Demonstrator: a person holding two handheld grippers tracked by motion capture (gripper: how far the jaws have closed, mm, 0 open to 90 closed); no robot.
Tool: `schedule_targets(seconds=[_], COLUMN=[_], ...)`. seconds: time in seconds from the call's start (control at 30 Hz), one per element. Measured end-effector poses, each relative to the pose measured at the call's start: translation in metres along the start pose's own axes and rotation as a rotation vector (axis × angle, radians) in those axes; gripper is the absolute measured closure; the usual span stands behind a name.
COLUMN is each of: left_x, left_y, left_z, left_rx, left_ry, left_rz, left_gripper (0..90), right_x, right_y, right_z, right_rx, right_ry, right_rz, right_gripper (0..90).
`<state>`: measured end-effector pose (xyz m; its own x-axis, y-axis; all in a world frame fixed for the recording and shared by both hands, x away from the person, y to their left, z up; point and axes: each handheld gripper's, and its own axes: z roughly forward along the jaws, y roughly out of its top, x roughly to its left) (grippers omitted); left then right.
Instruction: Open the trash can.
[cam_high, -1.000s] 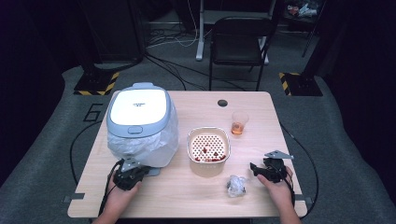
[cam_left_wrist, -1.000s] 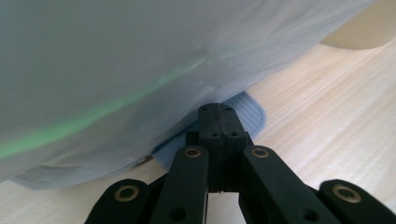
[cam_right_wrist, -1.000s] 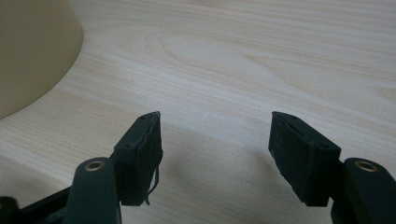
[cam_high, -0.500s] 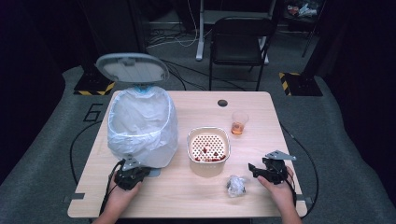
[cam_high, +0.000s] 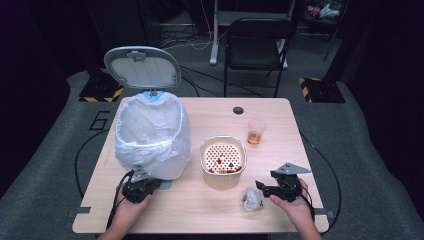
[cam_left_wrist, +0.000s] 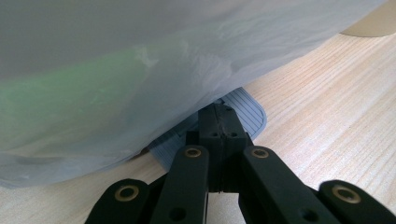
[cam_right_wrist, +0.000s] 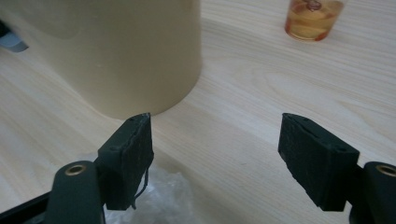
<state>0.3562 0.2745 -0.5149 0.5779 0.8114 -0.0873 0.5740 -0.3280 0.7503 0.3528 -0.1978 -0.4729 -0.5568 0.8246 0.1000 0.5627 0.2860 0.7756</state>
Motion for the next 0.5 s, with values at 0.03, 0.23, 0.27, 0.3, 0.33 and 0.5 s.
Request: schedule_targets(seconds=[0.03, 0.23, 0.27, 0.3, 0.33, 0.5], left_x=[0.000, 0.000, 0.001, 0.001, 0.001, -0.001], left_y=[0.000, 0.000, 0.000, 0.000, 0.001, 0.000], left_z=[0.000, 0.000, 0.000, 0.000, 0.000, 0.000], left_rx=[0.000, 0.000, 0.001, 0.001, 0.002, 0.003], left_ry=[0.000, 0.000, -0.005, -0.005, -0.005, 0.004], left_rz=[-0.001, -0.002, 0.015, 0.013, 0.018, 0.006], left_gripper=[90.0, 90.0, 90.0, 90.0, 90.0, 90.0], right_x=[0.002, 0.015, 0.020, 0.022, 0.025, 0.038], right_y=[0.000, -0.002, -0.003, -0.004, -0.004, -0.005], right_z=[-0.001, -0.011, -0.012, -0.012, -0.012, -0.011], right_rx=[-0.002, -0.035, -0.034, -0.038, -0.038, -0.039], right_ry=[0.003, 0.031, 0.041, 0.048, 0.049, 0.063], right_rz=[-0.002, -0.027, -0.034, -0.039, -0.044, -0.088], right_gripper=[25.5, 27.4, 28.0, 28.2, 28.7, 30.0])
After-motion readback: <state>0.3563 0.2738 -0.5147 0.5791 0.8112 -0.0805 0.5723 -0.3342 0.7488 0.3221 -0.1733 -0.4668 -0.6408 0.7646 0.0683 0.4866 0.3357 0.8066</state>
